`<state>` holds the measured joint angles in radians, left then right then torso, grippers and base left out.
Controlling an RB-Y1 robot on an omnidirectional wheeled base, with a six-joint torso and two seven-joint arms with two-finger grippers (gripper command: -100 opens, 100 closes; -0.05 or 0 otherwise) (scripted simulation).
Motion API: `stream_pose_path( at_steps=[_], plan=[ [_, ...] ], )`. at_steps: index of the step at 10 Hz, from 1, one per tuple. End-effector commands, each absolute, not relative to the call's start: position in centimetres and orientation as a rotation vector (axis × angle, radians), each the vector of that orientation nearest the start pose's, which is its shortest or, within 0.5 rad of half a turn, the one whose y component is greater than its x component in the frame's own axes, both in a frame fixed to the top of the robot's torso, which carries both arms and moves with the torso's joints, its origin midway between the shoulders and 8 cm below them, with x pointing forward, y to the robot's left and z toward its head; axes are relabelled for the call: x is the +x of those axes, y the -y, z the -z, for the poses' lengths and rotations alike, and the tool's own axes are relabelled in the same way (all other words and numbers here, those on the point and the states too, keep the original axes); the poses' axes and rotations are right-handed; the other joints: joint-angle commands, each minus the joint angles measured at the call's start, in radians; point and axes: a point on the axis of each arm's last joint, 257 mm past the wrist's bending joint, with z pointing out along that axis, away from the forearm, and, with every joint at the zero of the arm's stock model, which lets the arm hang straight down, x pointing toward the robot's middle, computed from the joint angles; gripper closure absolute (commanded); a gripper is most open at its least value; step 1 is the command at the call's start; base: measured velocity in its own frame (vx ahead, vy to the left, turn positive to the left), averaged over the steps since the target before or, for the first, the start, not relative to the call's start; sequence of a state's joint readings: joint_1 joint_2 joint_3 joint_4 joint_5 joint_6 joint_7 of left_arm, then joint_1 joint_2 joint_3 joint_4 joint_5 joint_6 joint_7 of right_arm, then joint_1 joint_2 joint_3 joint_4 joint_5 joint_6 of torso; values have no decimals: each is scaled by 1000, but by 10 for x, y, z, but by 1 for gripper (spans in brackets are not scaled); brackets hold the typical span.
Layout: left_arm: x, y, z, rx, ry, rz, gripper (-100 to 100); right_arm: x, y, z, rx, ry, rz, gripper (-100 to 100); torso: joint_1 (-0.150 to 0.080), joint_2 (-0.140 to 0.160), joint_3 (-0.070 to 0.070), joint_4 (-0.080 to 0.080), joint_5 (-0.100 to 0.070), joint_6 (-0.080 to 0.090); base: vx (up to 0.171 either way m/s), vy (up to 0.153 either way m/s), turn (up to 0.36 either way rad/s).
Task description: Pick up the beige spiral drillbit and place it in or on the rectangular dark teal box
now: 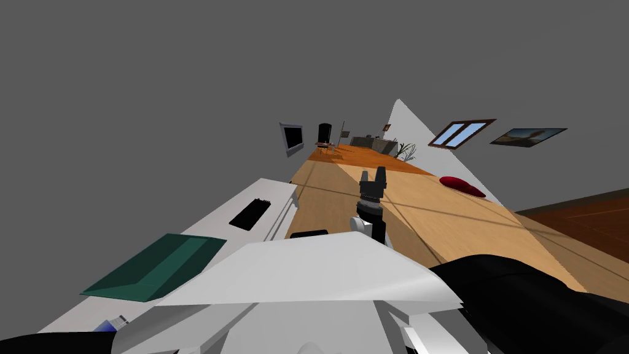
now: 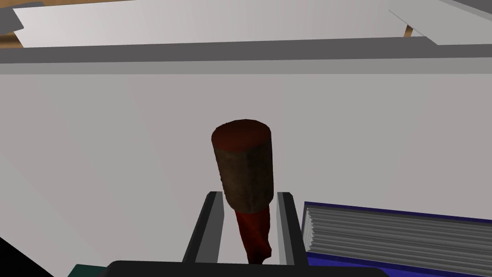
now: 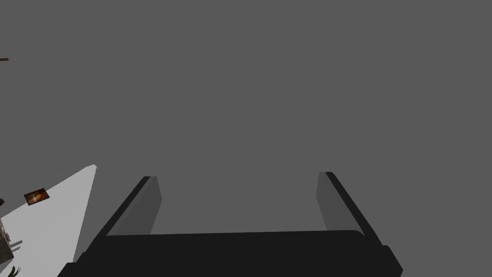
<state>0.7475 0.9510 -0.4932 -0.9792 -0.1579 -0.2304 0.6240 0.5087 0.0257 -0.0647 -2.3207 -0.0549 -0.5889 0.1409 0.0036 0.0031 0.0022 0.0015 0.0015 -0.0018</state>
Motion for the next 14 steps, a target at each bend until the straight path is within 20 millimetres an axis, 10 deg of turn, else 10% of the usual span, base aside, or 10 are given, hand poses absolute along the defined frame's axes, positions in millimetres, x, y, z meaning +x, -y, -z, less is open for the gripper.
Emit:
stream_pose_path(
  at_steps=[1, 2, 3, 7, 8, 9, 14],
  plan=[
    [-90, -566, 534, -1668, -2349, -2, 100, 312, 305, -56, 555, -504, -1157, 0, 0, 0, 0, 0, 0, 0, 0, 0, 0],
    [-90, -566, 534, -1668, -2349, -2, 0, 312, 305, -56, 555, -504, -1157, 0, 0, 0, 0, 0, 0, 0, 0, 0, 0],
    [-90, -567, 531, -1636, -2371, 2, 100, 312, 305, -56, 555, -504, -1157, 0, 0, 0, 0, 0, 0, 0, 73, -2, 227],
    [-88, -571, 520, -1560, -2422, 12, 100, 312, 305, -56, 555, -504, -1157, 0, -1, -10, -6, -2, 0, -1, 132, -1, 244],
    [-88, -571, 520, -1555, -2426, 14, 0, 312, 305, -56, 555, -504, -1157, 0, 0, -7, -4, -1, 0, 1, 12, -2, -11],
    [-86, -587, 511, -1565, -2408, -8, 100, 312, 305, -56, 555, -504, -1157, 0, 0, -3, -2, -1, 0, 0, -6, -9, -37],
    [-81, -627, 484, -1601, -2358, -57, 100, 312, 305, -56, 555, -504, -1157, 0, 0, 2, 1, 0, -1, 0, -33, -12, -59]
  ],
)
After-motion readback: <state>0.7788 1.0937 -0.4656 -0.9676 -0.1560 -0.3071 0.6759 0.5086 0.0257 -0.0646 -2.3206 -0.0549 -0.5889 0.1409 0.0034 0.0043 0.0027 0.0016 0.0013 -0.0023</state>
